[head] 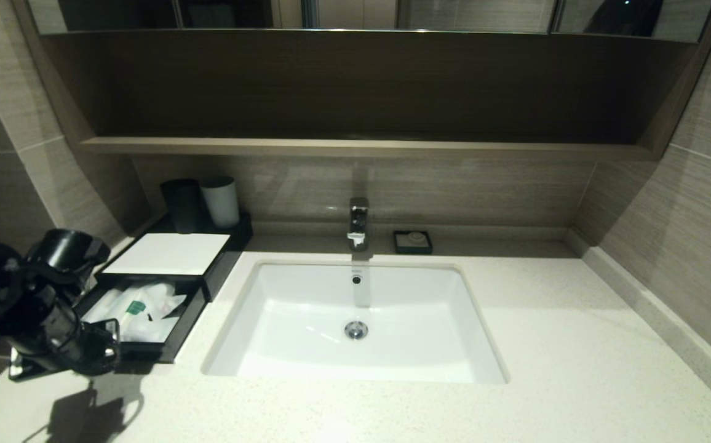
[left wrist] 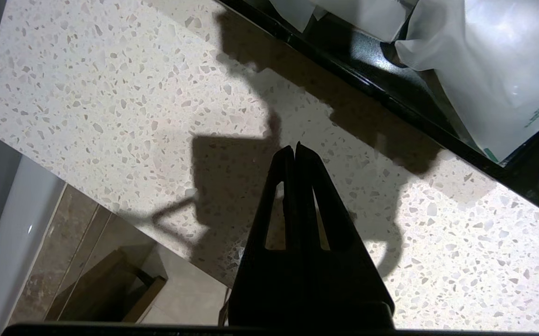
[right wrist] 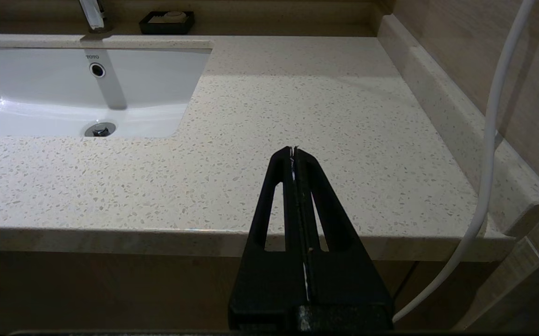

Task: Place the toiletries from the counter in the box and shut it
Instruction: Close the drawer

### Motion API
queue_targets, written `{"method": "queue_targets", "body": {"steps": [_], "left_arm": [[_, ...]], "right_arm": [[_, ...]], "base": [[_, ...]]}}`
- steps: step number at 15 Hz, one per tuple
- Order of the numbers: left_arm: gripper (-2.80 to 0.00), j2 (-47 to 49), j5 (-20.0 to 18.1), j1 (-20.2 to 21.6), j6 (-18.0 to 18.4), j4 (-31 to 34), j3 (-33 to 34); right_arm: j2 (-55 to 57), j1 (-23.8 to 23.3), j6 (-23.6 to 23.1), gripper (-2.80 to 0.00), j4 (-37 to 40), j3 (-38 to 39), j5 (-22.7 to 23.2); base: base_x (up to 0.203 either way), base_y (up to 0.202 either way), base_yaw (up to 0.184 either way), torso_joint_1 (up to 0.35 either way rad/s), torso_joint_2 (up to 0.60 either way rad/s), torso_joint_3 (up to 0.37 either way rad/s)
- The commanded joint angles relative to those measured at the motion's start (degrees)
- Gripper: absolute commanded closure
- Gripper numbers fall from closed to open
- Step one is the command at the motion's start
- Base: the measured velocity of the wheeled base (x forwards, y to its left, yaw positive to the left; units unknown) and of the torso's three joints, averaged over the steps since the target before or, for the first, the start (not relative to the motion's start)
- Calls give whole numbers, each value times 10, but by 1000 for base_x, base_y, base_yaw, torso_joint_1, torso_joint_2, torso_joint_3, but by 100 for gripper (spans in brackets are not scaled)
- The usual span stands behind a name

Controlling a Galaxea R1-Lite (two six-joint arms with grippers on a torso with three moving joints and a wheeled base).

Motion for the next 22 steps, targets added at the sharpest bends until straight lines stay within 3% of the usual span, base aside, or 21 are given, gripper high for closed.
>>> {"method": "queue_targets", "body": {"steps": [1, 22], "left_arm": [[0, 12, -1, 5, -1, 1, -3], [0, 56, -3, 8, -4, -25, -32]], "right_arm": [[0, 0, 0, 0, 0, 1, 0], [0, 0, 0, 0, 0, 1, 0]], "base": [[0, 0, 0, 0, 0, 0], [0, 0, 0, 0, 0, 0]]}}
